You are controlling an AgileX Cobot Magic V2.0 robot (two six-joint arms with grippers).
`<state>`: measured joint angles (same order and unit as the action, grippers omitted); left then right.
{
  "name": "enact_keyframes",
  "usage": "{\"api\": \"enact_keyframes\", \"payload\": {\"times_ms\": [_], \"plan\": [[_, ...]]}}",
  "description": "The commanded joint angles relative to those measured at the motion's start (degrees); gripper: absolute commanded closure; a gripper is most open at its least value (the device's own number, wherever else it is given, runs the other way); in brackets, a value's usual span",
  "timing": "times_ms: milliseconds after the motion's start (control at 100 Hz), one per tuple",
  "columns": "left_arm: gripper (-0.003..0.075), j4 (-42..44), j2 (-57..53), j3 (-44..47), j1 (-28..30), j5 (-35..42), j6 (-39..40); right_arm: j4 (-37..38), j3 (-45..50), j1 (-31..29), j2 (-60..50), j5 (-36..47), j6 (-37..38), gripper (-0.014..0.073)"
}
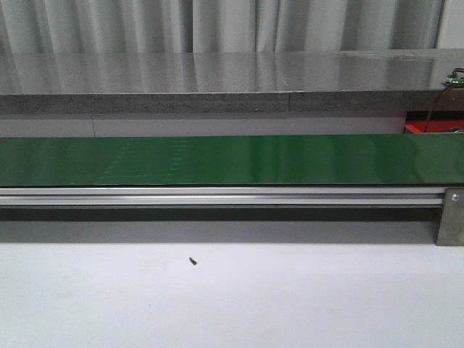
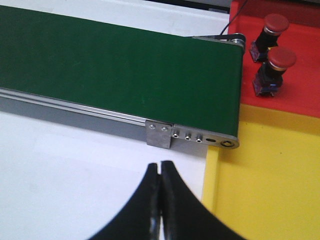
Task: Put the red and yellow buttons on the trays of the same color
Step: 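Lower the left gripper onto another red button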
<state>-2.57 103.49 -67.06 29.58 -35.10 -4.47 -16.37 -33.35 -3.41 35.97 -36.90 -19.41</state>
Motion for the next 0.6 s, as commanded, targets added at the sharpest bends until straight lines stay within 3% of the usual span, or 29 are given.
{"api": "enact_keyframes", "payload": {"times_ms": [0, 420, 590], "plan": [[0.0102, -0.22, -1.46, -1.82, 0.05, 2.93, 0.54, -0.95, -1.46, 0.04, -0.23, 3.34, -0.46, 0.0662], [0.0106, -0.33, -0.36, -1.82, 0.05, 3.76, 0.54, -0.95, -1.46, 0.04, -0.23, 3.34, -0.46, 0.0662], [0.0232, -0.51, -0.36, -1.82, 0.05, 3.76, 0.54, -0.95, -1.46, 0.04, -0.23, 3.34, -0.46, 0.0662]]}}
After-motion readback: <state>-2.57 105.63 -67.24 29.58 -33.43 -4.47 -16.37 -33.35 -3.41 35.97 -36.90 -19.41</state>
